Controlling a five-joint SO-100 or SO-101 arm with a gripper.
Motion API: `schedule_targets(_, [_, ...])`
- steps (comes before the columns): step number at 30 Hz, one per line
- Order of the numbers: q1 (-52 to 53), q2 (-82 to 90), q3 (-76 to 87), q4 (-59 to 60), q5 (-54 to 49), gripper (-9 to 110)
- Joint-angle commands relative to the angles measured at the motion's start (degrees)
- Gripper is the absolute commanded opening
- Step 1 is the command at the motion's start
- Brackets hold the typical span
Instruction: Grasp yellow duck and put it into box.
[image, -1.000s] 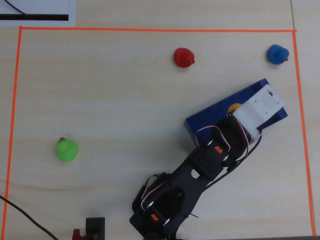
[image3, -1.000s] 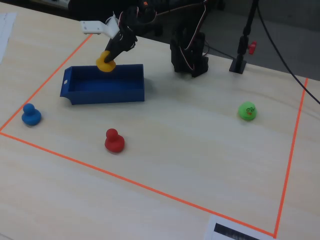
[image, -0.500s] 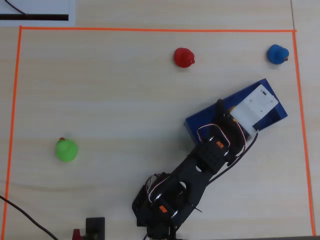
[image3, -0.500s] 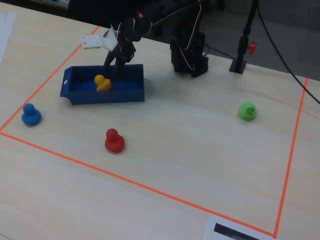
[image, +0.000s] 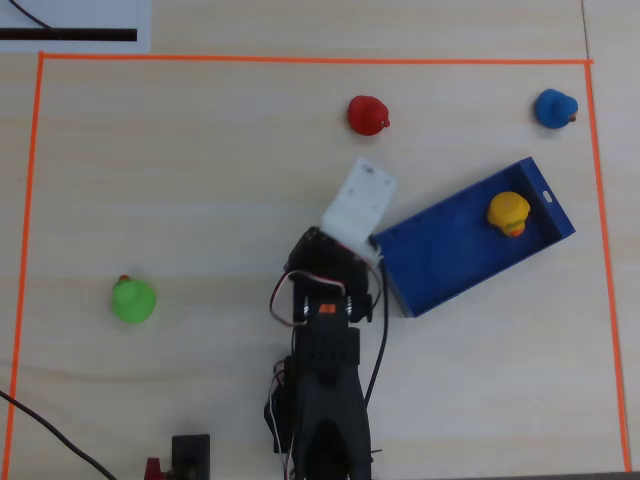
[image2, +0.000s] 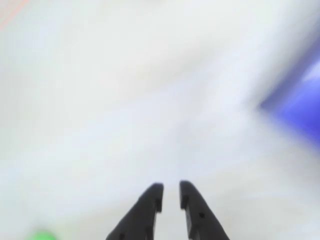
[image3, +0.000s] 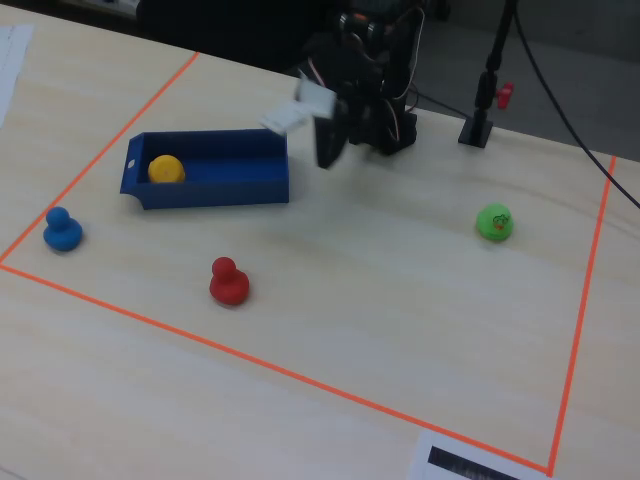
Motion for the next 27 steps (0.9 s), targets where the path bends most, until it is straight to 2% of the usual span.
schedule_targets(1, [-5.8,12.83,12.48,-2.99,-2.72,0])
schedule_targets(5, [-5.1,26.28,29.18,-0.97,-6.42,0])
schedule_targets(8, [-4.22,32.43,29.18,6.5,-5.89,0])
schedule_targets(11, [-3.78,32.52,29.18,13.1,-10.63,0])
schedule_targets(27, [-2.37,32.52,29.18,12.92,-10.02,3])
